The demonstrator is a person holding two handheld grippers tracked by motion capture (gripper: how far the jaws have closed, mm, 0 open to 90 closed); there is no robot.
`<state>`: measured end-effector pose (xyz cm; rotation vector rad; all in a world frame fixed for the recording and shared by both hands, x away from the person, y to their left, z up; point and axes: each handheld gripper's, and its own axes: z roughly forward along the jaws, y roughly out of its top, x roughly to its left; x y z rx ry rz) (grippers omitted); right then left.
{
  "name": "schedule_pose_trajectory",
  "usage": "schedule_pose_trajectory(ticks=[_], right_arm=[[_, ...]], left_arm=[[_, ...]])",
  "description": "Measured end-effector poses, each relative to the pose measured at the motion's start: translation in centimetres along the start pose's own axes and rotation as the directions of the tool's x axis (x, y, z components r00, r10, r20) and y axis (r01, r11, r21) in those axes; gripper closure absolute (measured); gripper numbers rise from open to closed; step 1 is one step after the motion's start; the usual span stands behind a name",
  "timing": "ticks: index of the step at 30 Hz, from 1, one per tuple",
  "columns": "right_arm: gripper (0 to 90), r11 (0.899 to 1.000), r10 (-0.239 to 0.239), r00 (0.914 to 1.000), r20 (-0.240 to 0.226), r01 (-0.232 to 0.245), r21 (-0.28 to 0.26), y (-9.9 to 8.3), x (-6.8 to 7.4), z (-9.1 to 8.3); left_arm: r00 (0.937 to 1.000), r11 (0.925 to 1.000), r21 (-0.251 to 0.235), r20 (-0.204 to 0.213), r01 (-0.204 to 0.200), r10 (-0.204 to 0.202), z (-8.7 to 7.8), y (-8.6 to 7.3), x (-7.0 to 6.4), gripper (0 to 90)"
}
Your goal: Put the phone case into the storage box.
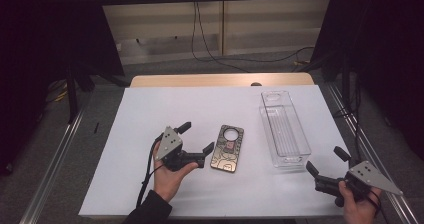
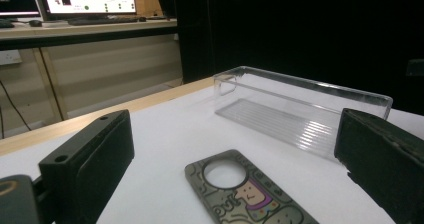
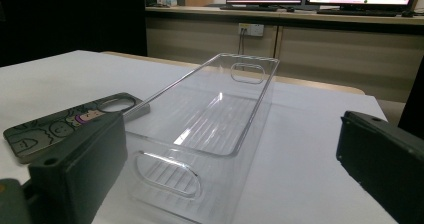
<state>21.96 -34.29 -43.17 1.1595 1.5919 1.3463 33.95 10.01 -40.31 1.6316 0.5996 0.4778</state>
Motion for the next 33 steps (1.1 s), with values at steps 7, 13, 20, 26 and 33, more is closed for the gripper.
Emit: schedule_pose_trajectory(ticks=[7,13,20,26,33], right_arm=[[0.0,1.0,0.0,1.0,0.004,0.0,0.0,0.0,0.0,-0.1],[0.0,1.0,-0.003,1.0,0.001,0.003,-0.002,0.0,-0.1,-0.1],[0.0,1.0,0.002,1.0,0.0,-0.002,-0.001,0.0,-0.1,-0.1],[0.0,1.0,0.0,1.0,-0.008,0.0,-0.001,0.0,0.1,-0.1],[0.0,1.0,-0.001,1.0,-0.009,0.001,0.0,0.0,0.1,-0.1]], left_arm=[[0.9999,0.9999,-0.007,0.005,-0.012,0.012,1.4,0.3,-0.5,3.3],[0.9999,0.9997,-0.017,-0.005,-0.015,0.015,2.6,0.8,-0.2,4.7],[0.9999,0.9997,0.024,0.017,0.001,-0.001,3.1,0.4,-0.1,9.2],[0.9994,0.9996,0.025,0.03,-0.015,0.015,2.8,0.5,-0.1,20.7],[0.9991,0.9995,0.03,0.041,-0.007,0.005,2.9,0.2,-0.1,35.4]])
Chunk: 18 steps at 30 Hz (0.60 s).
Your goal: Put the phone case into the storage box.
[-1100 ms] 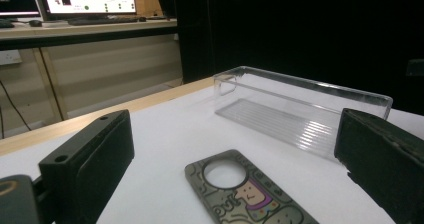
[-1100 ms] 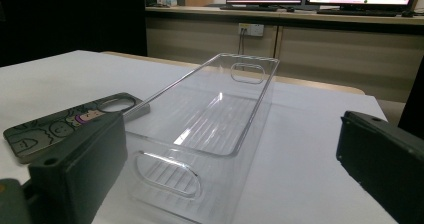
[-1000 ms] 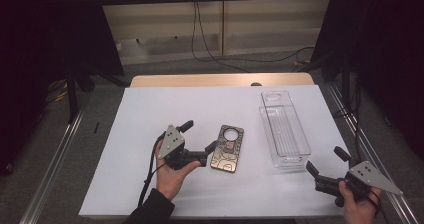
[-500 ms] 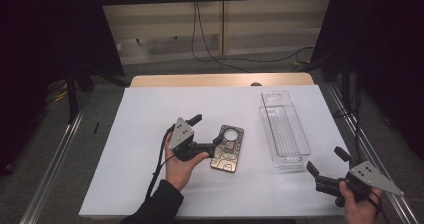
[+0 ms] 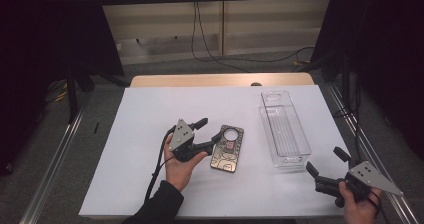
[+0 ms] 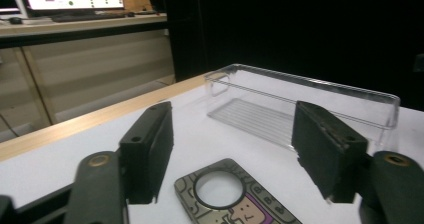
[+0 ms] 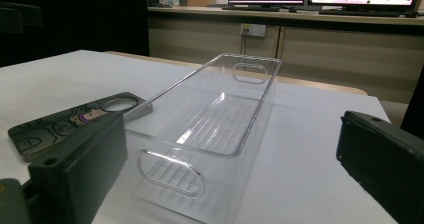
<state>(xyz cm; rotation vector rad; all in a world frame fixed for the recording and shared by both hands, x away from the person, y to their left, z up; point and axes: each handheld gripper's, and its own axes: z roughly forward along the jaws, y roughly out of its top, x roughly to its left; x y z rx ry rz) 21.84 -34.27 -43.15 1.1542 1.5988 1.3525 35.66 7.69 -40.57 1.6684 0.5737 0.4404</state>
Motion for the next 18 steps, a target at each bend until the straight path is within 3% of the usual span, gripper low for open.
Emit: schedule_pose_trajectory(ticks=[2,7,12,18], right_arm=[[0.0,1.0,-0.003,1.0,-0.001,0.003,0.002,-0.02,-0.02,0.04],[0.0,1.0,-0.001,1.0,-0.002,0.001,0.0,0.0,0.02,0.01],[0.0,1.0,0.0,1.0,-0.002,0.0,0.001,0.0,0.02,0.02],[0.0,1.0,-0.003,1.0,-0.004,0.003,0.001,-0.01,0.02,0.04]], left_arm=[[0.9999,1.0,0.006,0.012,-0.007,0.007,0.05,-0.05,0.03,40.3],[0.9974,0.9997,0.012,0.068,0.021,-0.022,0.14,-0.06,0.06,53.0],[0.9953,0.999,0.028,0.089,0.035,-0.038,0.11,-0.07,0.2,66.4],[0.9881,0.9971,0.051,0.14,0.057,-0.064,0.05,0.03,0.05,77.9]])
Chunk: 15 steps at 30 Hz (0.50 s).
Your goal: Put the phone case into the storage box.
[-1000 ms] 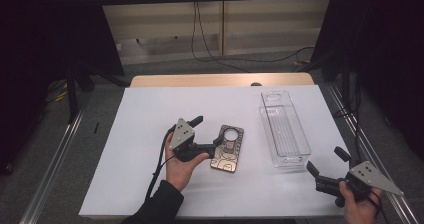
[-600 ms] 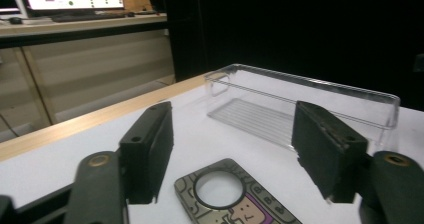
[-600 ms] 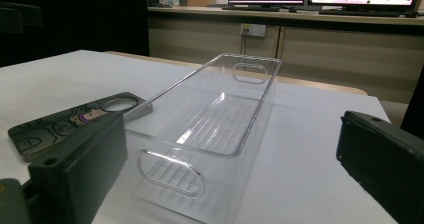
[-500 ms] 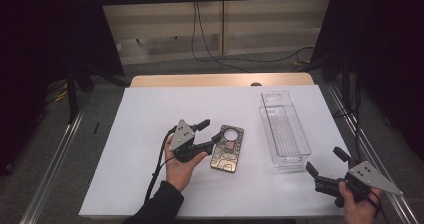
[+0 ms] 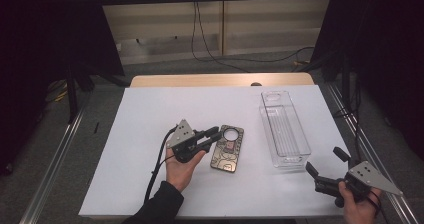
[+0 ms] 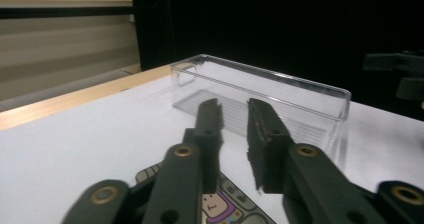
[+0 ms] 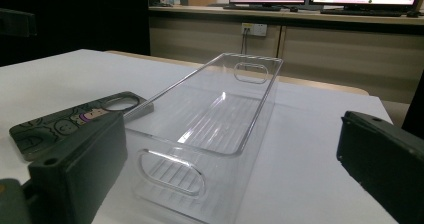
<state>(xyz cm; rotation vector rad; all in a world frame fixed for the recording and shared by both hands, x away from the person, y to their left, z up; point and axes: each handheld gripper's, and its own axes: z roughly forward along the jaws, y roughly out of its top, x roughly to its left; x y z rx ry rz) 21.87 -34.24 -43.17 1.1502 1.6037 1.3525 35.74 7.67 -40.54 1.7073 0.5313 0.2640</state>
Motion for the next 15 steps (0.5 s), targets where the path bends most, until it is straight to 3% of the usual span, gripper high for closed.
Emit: schedule_pose_trajectory(ticks=[8,15], right_arm=[[0.0,1.0,0.001,1.0,0.001,-0.001,-0.002,0.01,-0.01,0.0],[0.0,1.0,-0.001,1.0,0.001,0.001,-0.001,0.01,0.0,0.02]], left_arm=[[0.9964,0.9959,0.091,0.085,0.003,-0.011,0.44,0.26,-0.65,89.6],[0.9929,0.9848,0.173,0.115,0.009,-0.029,0.85,0.21,-0.95,90.0]])
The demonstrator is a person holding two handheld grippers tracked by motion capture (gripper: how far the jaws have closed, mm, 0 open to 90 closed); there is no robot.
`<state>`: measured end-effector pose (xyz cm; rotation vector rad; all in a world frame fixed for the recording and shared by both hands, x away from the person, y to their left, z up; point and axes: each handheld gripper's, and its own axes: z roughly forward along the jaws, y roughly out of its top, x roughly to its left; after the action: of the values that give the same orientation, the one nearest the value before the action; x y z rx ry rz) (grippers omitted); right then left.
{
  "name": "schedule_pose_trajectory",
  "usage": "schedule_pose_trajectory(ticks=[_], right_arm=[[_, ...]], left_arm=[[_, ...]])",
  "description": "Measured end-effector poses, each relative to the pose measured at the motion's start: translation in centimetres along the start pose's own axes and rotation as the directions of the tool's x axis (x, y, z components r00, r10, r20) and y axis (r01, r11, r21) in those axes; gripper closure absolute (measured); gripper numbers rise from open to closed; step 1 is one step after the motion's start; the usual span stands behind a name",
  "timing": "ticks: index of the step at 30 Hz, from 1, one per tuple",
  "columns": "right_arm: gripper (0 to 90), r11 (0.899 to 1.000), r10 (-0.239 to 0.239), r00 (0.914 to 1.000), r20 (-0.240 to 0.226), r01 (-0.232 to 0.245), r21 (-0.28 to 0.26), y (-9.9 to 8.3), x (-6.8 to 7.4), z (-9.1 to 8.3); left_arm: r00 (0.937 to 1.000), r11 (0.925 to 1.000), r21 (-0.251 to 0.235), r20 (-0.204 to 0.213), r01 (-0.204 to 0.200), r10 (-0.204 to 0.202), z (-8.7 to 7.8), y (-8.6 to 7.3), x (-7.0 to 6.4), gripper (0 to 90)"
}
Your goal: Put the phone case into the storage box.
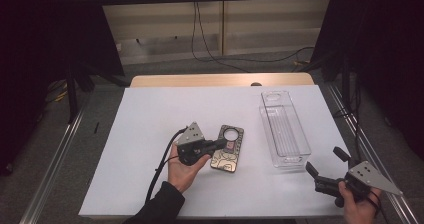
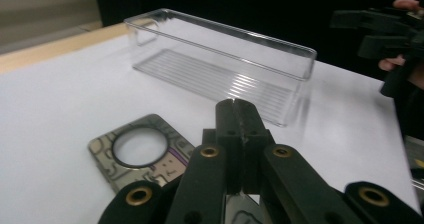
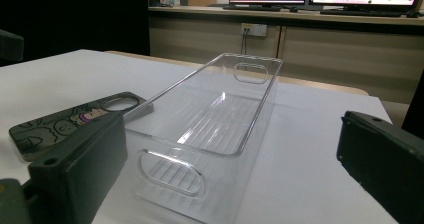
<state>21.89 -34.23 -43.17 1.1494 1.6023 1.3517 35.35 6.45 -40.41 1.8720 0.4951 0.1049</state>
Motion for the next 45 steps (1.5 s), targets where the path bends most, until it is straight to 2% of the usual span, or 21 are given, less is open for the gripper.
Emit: schedule_pose_trajectory(ticks=[4,7,9,12,13,14,15,16,17,21,23,27,30,31,32,37,39,40,41,43,45], right_arm=[[0.0,1.0,0.002,1.0,-0.002,-0.002,0.0,0.0,0.0,0.0],[0.0,1.0,0.0,1.0,-0.004,0.0,0.0,0.0,0.1,0.0],[0.0,1.0,0.001,1.0,-0.003,-0.001,0.0,0.0,0.0,0.0],[0.0,1.0,0.0,1.0,-0.005,0.0,0.003,0.0,0.0,0.0],[0.0,1.0,0.0,1.0,-0.005,0.0,0.003,0.0,0.0,0.0],[0.0,1.0,0.0,1.0,-0.004,0.0,0.002,0.0,0.0,0.0],[0.0,1.0,0.0,1.0,-0.004,0.0,0.002,0.0,0.0,0.0],[0.0,1.0,-0.001,1.0,-0.004,0.001,0.004,0.0,0.0,0.1],[0.0,1.0,0.0,1.0,-0.004,0.0,0.004,0.0,0.0,0.1],[0.0,1.0,0.002,1.0,-0.006,-0.002,0.003,0.0,0.0,0.1],[0.0,1.0,0.003,1.0,-0.004,-0.003,0.001,0.0,0.0,0.0],[0.0,1.0,0.0,1.0,-0.005,0.0,0.003,0.0,0.0,0.0],[0.0,1.0,-0.001,1.0,-0.004,0.001,0.003,0.0,0.0,0.0],[0.0,1.0,0.0,1.0,-0.003,0.0,0.003,0.0,0.0,0.0],[0.0,1.0,0.0,1.0,-0.002,0.0,0.003,0.0,0.0,0.0],[0.0,1.0,0.002,1.0,-0.005,-0.002,0.0,0.0,0.0,0.0],[0.0,1.0,0.003,1.0,-0.004,-0.003,0.001,0.0,0.0,0.0],[0.0,1.0,0.003,1.0,-0.004,-0.003,0.001,0.0,0.0,0.0],[0.0,1.0,0.003,1.0,-0.005,-0.003,0.001,0.0,0.0,0.0],[0.0,1.0,0.0,1.0,-0.008,0.0,0.0,0.0,0.0,-0.1],[0.0,1.0,0.001,1.0,-0.007,-0.001,0.0,0.0,0.0,-0.1]], left_arm=[[0.9997,0.9984,0.054,0.014,0.017,-0.018,0.1,0.2,-0.1,90.0],[0.9986,0.9927,0.111,0.02,0.047,-0.049,0.3,0.4,-0.1,90.0],[0.9989,0.9885,0.145,0.015,0.042,-0.044,0.5,0.6,-0.1,90.0],[0.9986,0.9821,0.185,0.034,0.034,-0.041,0.9,0.8,-0.2,90.0],[0.9986,0.9821,0.185,0.034,0.034,-0.041,0.9,0.8,-0.2,90.0],[0.999,0.9763,0.215,0.033,0.023,-0.03,1.3,0.9,-0.2,90.0],[0.999,0.9763,0.215,0.033,0.023,-0.03,1.3,0.9,-0.2,90.0],[0.9996,0.9699,0.243,0.009,0.024,-0.027,1.7,0.8,-0.1,90.0],[0.9997,0.9661,0.257,0.005,0.02,-0.022,2.0,0.8,0.0,90.0],[0.9998,0.9555,0.294,0.001,0.018,-0.019,2.8,0.8,0.1,90.0],[0.9998,0.9532,0.302,-0.006,0.02,-0.019,3.0,0.9,0.1,90.0],[0.9997,0.9406,0.339,-0.007,0.025,-0.024,3.6,1.0,0.4,90.0],[0.9998,0.9304,0.366,-0.001,0.02,-0.021,4.0,0.6,0.3,90.0],[0.9997,0.9259,0.377,-0.001,0.022,-0.024,4.2,0.4,0.2,90.0],[0.9999,0.9182,0.396,-0.004,0.013,-0.013,4.5,0.2,0.1,90.0],[0.9997,0.9154,0.402,-0.001,0.024,-0.026,5.0,0.0,-0.2,90.0],[0.9988,0.9087,0.416,0.015,0.036,-0.047,5.5,-0.4,-0.5,90.0],[0.9988,0.9053,0.424,0.021,0.031,-0.045,5.8,-0.5,-0.7,90.0],[0.9992,0.8982,0.439,0.025,0.016,-0.03,6.0,-0.7,-0.9,90.0],[0.999,0.8918,0.452,0.031,0.016,-0.033,6.5,-1.0,-1.2,90.0],[0.9992,0.8915,0.453,0.03,0.011,-0.027,6.7,-1.0,-1.4,90.0]])
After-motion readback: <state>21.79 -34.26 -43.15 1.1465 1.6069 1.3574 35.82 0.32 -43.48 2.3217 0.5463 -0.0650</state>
